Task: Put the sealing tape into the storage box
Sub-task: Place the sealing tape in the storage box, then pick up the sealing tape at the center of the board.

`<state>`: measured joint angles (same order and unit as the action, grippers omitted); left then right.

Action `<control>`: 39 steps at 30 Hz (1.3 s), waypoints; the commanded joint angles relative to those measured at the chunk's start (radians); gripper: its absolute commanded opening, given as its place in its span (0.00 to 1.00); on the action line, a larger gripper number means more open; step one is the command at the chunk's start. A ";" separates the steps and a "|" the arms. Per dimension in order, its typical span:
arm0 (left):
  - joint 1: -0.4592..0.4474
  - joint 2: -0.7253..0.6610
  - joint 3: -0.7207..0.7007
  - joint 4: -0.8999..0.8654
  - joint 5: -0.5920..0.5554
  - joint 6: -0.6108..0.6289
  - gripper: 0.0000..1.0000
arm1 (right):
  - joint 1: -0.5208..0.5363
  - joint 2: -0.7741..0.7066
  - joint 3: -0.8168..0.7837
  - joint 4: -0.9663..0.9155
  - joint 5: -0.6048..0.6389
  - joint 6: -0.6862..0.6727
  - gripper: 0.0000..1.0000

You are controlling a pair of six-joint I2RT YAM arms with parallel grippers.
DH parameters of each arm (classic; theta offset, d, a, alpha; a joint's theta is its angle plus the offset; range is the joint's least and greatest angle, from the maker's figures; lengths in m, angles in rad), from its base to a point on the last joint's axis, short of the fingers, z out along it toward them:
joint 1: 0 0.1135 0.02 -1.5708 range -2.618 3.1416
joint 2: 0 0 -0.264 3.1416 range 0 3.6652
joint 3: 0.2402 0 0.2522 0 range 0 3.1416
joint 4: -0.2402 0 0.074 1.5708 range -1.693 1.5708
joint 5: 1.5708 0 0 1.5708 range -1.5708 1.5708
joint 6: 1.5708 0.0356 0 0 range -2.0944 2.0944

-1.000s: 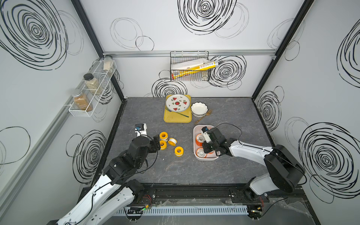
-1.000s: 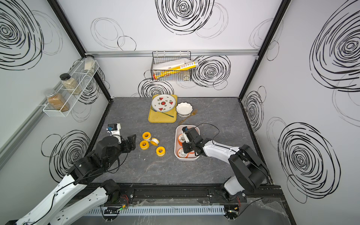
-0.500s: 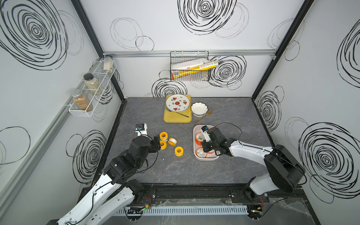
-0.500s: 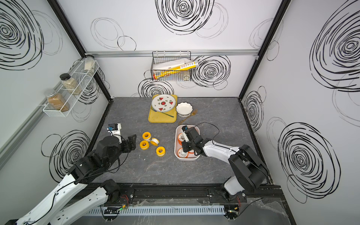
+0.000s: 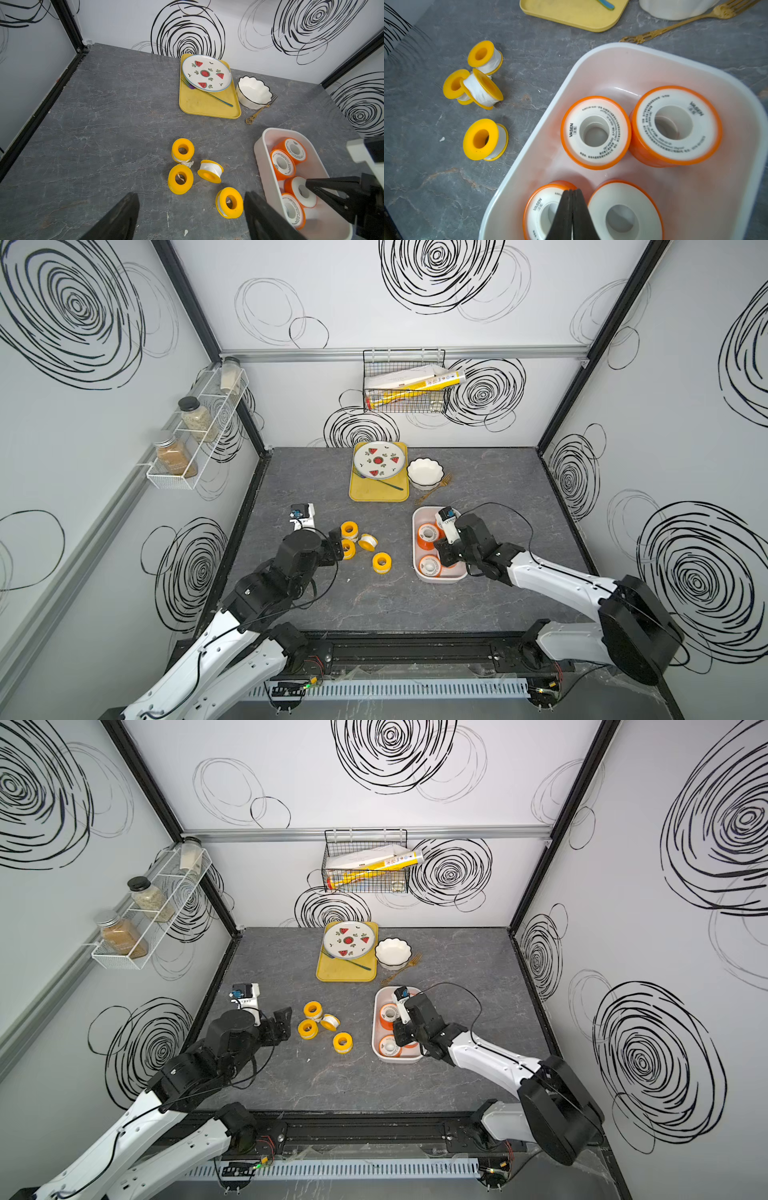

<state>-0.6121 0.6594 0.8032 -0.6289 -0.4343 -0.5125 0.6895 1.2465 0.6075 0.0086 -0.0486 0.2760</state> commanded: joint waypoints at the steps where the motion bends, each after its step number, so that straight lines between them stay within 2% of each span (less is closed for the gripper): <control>1: 0.006 0.002 -0.011 0.038 0.008 0.008 0.86 | 0.001 -0.097 -0.057 0.057 0.051 0.020 0.08; 5: 0.006 0.002 -0.009 0.040 0.016 0.008 0.87 | 0.001 -0.233 -0.140 0.102 0.125 0.048 0.11; 11: 0.004 0.043 0.002 0.042 0.055 0.016 0.89 | 0.000 -0.426 -0.248 0.127 0.226 0.092 0.35; 15: 0.005 0.089 0.021 0.023 0.061 0.004 0.91 | 0.001 -0.521 -0.291 0.121 0.272 0.115 0.46; 24: 0.004 0.223 -0.016 0.123 0.178 -0.123 0.93 | 0.000 -0.686 -0.374 0.107 0.364 0.168 0.79; 30: -0.008 0.384 -0.032 0.206 0.178 -0.239 0.96 | 0.000 -0.718 -0.397 0.119 0.368 0.172 0.82; 33: -0.023 0.472 -0.023 0.233 0.141 -0.283 0.98 | -0.001 -0.732 -0.403 0.114 0.371 0.175 0.82; 39: -0.028 0.592 -0.009 0.291 0.099 -0.329 0.99 | 0.000 -0.767 -0.414 0.108 0.378 0.180 0.82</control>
<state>-0.6353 1.2175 0.7795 -0.4046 -0.2966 -0.7956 0.6895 0.4984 0.2070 0.1081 0.3099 0.4461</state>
